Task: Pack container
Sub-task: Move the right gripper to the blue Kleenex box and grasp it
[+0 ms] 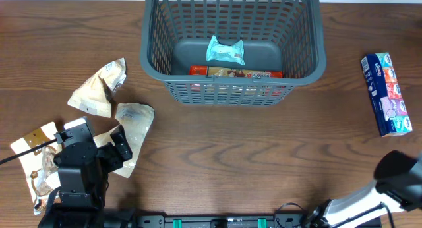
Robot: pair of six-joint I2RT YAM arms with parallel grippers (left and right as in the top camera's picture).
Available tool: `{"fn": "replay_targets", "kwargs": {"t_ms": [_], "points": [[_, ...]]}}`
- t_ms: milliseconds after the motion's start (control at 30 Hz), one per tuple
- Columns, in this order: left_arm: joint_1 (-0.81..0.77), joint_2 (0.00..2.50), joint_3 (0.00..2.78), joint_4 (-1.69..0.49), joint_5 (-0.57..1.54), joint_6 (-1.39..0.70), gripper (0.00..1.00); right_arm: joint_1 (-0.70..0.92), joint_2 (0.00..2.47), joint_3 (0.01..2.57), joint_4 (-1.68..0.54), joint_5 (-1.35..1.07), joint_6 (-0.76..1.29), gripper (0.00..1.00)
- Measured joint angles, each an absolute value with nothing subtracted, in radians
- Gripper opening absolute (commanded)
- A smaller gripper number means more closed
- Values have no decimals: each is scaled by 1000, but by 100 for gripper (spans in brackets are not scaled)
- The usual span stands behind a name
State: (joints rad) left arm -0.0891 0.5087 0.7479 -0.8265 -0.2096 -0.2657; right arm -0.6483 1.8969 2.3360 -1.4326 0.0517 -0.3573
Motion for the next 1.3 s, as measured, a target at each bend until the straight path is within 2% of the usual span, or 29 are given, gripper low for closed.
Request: {"fn": "replay_targets", "kwargs": {"t_ms": [233,400,700,1300], "points": [[-89,509,748,-827,-210,-266,99,-687,2051,2271,-1314,-54,-390,99],[-89,509,748,-826,-210,-266,99,-649,2138,2270,-1349,-57,-391,97],[-89,509,748,-826,-210,-266,99,-599,2262,2269,-1340,-60,-412,99],[-89,509,748,-826,-210,-266,99,-597,2460,2269,-1352,-112,-521,99]]}}
